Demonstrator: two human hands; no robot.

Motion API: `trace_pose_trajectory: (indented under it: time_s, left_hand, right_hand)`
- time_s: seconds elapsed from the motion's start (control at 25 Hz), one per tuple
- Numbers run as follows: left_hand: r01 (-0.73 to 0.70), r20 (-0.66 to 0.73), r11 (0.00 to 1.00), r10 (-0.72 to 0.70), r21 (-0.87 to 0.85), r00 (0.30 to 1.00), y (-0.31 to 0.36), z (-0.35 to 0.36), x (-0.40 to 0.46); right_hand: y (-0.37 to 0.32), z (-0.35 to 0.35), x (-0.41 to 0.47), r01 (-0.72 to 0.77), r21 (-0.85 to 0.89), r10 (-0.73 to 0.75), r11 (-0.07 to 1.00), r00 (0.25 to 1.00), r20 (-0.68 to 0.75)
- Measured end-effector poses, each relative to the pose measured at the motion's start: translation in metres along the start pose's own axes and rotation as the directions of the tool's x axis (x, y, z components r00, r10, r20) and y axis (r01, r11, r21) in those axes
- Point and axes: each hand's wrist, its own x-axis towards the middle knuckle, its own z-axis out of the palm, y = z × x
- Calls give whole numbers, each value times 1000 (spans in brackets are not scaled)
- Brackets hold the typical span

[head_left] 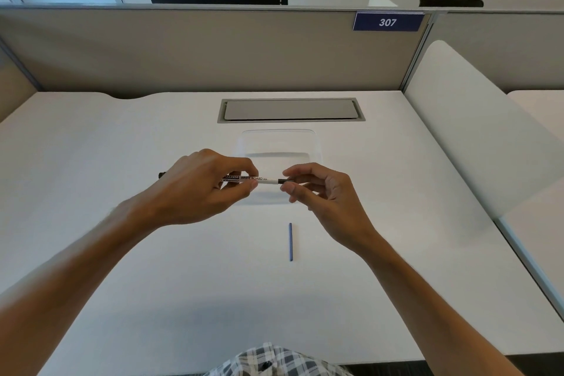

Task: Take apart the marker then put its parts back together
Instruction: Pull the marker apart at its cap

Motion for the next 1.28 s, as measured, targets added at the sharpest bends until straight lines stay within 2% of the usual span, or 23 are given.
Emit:
trace_pose_trajectory:
  time_s: [0.16,0.52,0.68,0.84,1.04,1.28]
  left_hand:
    - [17,-51,999,-14,45,999,4,0,-1]
    - [12,-65,995,-5,102,998,3,-1,-2]
    - [-11,-60,992,19,122,998,4,1,-1]
    - [-18,-54,993,25,116,998,4,2,-1]
    - [-23,-72,994,31,105,997,1,2,-2]
    - [-56,-86,993,65,100,994,0,4,-2]
  right_hand:
    - [1,6,1,-24,6,24,1000,1000,-9]
    - [0,0,3,-15,29,15,999,1000,-2]
    - [-1,3,4,-22,7,22,1000,998,-53]
    - [0,3,5,-3,-40,0,999,997,-73]
    - [0,-3,6,-10,28,12,1000,999,-45]
    - [-2,-4,8,-14,17,15,1000,997,-80]
